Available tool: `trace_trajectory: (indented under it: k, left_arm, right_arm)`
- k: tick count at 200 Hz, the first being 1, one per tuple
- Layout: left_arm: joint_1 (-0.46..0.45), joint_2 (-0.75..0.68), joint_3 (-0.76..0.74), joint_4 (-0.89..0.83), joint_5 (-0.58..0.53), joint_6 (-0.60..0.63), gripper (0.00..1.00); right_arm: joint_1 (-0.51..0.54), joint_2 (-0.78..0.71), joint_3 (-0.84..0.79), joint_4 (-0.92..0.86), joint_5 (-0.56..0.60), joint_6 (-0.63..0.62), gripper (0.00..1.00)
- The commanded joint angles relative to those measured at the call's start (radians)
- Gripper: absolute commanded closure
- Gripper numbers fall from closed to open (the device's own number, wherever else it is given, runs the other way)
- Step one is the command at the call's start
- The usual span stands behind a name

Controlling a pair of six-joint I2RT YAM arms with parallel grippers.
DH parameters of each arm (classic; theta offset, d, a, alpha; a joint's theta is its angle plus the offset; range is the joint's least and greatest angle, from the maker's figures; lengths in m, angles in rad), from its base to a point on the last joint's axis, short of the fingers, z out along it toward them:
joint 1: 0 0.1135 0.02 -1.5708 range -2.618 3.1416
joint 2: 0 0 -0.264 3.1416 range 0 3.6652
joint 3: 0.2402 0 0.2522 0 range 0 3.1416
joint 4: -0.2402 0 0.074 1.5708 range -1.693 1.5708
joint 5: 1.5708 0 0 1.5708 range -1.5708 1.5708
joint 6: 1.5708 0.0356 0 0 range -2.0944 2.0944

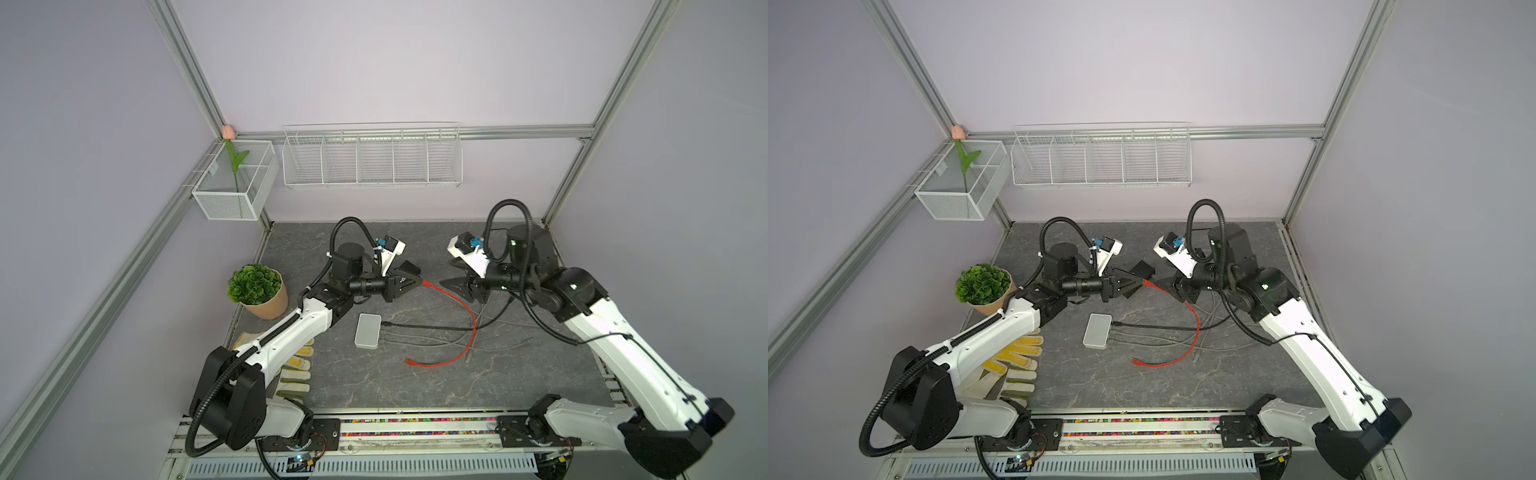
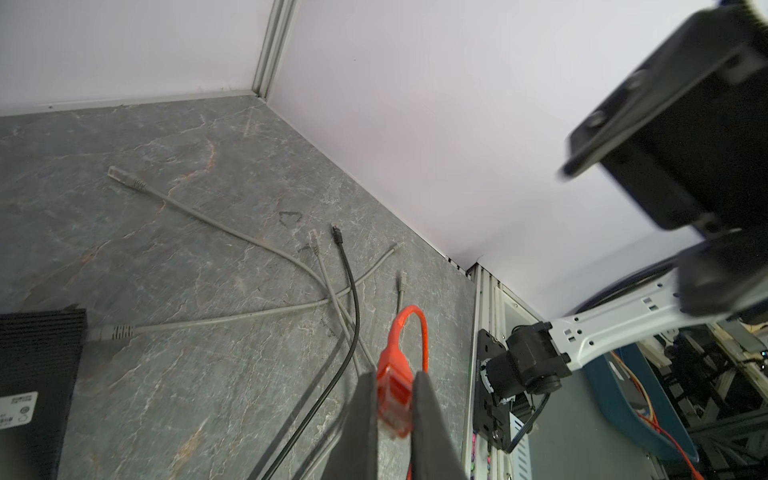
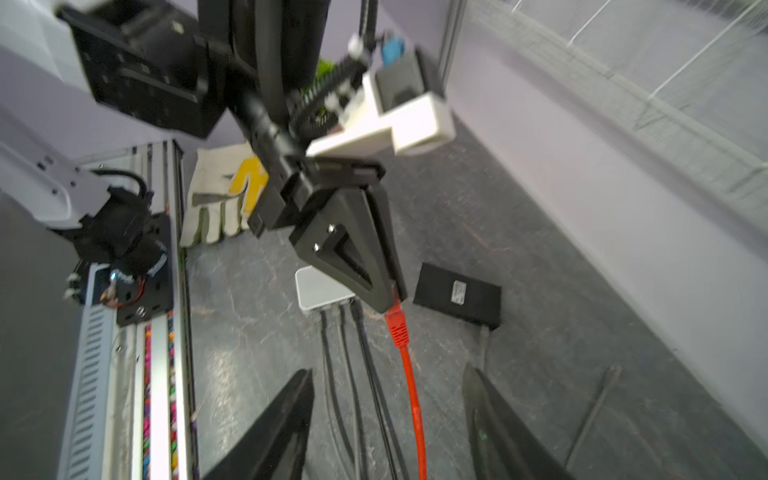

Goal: Insert the plug into the switch port

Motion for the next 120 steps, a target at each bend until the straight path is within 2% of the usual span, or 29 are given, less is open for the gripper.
trace_trajectory:
  k: [1, 41, 91, 120]
  left_arm:
    - [0.005, 0.004, 0.045, -0.043, 0.059, 0.069, 1.00]
    - [0.005, 0.016, 0.061, -0.056, 0.082, 0.078, 1.00]
    - [0.005, 0.017, 0.068, -0.064, 0.094, 0.077, 1.00]
    - [0.005, 0.010, 0.070, -0.074, 0.096, 0.077, 1.00]
  right_arm:
    - [-0.003, 0.024, -0.008, -0.139, -0.067, -0.034, 0.41]
    - [0.003, 0.035, -0.033, -0.094, 0.010, -0.045, 0.53]
    - [0.020, 0.076, -0.036, -0.049, 0.099, -0.051, 0.51]
    - [0.026, 0.074, -0.050, -0.010, 0.110, -0.051, 0.50]
